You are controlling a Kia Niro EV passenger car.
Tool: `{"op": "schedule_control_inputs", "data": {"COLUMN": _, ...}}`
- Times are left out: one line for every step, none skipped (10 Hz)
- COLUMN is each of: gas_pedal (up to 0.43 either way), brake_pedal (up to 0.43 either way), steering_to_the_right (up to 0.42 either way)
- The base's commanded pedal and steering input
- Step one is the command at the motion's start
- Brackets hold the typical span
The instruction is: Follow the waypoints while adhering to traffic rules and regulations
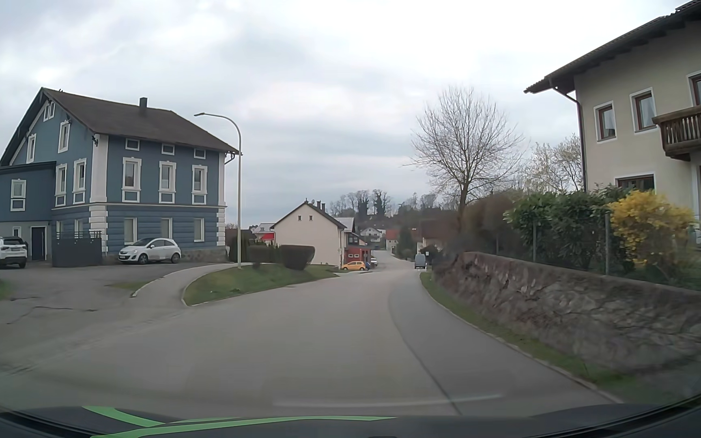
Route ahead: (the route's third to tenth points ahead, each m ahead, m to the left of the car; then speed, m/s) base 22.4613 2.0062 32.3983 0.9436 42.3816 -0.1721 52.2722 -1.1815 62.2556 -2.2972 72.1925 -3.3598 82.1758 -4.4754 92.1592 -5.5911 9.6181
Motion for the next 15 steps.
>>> {"op": "schedule_control_inputs", "data": {"gas_pedal": 0.197, "brake_pedal": 0.0, "steering_to_the_right": 0.015}}
{"op": "schedule_control_inputs", "data": {"gas_pedal": 0.197, "brake_pedal": 0.0, "steering_to_the_right": 0.016}}
{"op": "schedule_control_inputs", "data": {"gas_pedal": 0.189, "brake_pedal": 0.0, "steering_to_the_right": 0.017}}
{"op": "schedule_control_inputs", "data": {"gas_pedal": 0.189, "brake_pedal": 0.0, "steering_to_the_right": 0.019}}
{"op": "schedule_control_inputs", "data": {"gas_pedal": 0.177, "brake_pedal": 0.0, "steering_to_the_right": 0.023}}
{"op": "schedule_control_inputs", "data": {"gas_pedal": 0.177, "brake_pedal": 0.0, "steering_to_the_right": 0.024}}
{"op": "schedule_control_inputs", "data": {"gas_pedal": 0.169, "brake_pedal": 0.0, "steering_to_the_right": 0.023}}
{"op": "schedule_control_inputs", "data": {"gas_pedal": 0.157, "brake_pedal": 0.0, "steering_to_the_right": 0.023}}
{"op": "schedule_control_inputs", "data": {"gas_pedal": 0.157, "brake_pedal": 0.0, "steering_to_the_right": 0.023}}
{"op": "schedule_control_inputs", "data": {"gas_pedal": 0.15, "brake_pedal": 0.0, "steering_to_the_right": 0.023}}
{"op": "schedule_control_inputs", "data": {"gas_pedal": 0.138, "brake_pedal": 0.0, "steering_to_the_right": 0.023}}
{"op": "schedule_control_inputs", "data": {"gas_pedal": 0.13, "brake_pedal": 0.0, "steering_to_the_right": 0.023}}
{"op": "schedule_control_inputs", "data": {"gas_pedal": 0.13, "brake_pedal": 0.0, "steering_to_the_right": 0.023}}
{"op": "schedule_control_inputs", "data": {"gas_pedal": 0.11, "brake_pedal": 0.0, "steering_to_the_right": 0.022}}
{"op": "schedule_control_inputs", "data": {"gas_pedal": 0.098, "brake_pedal": 0.0, "steering_to_the_right": 0.022}}
